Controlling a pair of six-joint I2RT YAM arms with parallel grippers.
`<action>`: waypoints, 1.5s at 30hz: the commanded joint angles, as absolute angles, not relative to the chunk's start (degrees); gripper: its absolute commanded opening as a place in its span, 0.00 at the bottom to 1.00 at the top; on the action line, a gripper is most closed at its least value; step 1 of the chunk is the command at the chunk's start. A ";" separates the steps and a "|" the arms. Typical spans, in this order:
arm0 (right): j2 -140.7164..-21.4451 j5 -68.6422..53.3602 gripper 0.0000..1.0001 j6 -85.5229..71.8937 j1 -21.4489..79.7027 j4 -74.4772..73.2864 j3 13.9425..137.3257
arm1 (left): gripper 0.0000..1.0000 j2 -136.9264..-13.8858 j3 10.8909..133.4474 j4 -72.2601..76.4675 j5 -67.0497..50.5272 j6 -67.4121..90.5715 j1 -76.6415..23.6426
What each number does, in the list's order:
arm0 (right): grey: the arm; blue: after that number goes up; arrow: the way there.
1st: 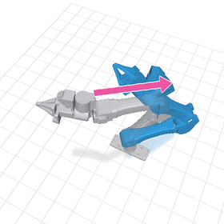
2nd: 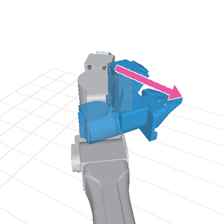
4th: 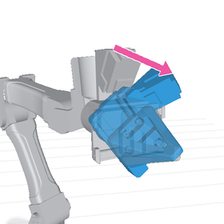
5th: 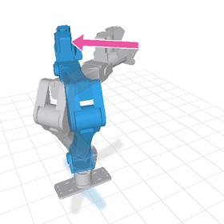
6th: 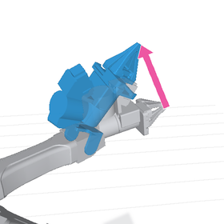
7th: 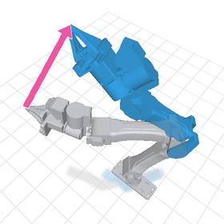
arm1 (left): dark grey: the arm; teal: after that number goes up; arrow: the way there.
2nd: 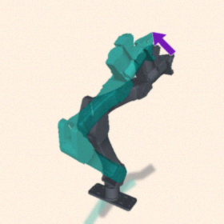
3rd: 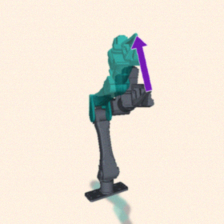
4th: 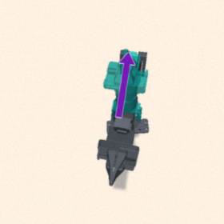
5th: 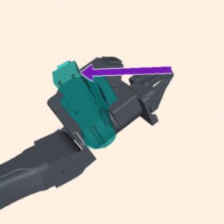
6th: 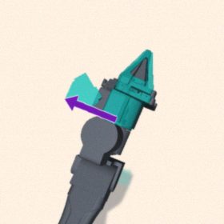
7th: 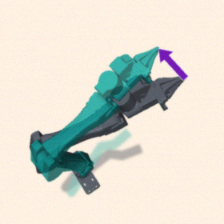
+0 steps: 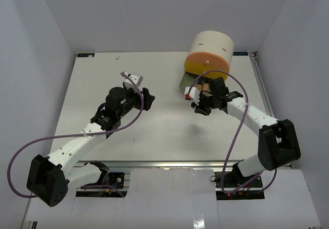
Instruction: Organize the makeup
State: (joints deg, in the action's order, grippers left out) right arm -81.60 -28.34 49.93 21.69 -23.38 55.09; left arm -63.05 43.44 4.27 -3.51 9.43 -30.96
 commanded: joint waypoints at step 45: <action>-110.92 24.16 0.98 57.12 24.61 19.50 62.05 | 0.79 -58.01 42.98 4.83 -0.88 5.36 -30.85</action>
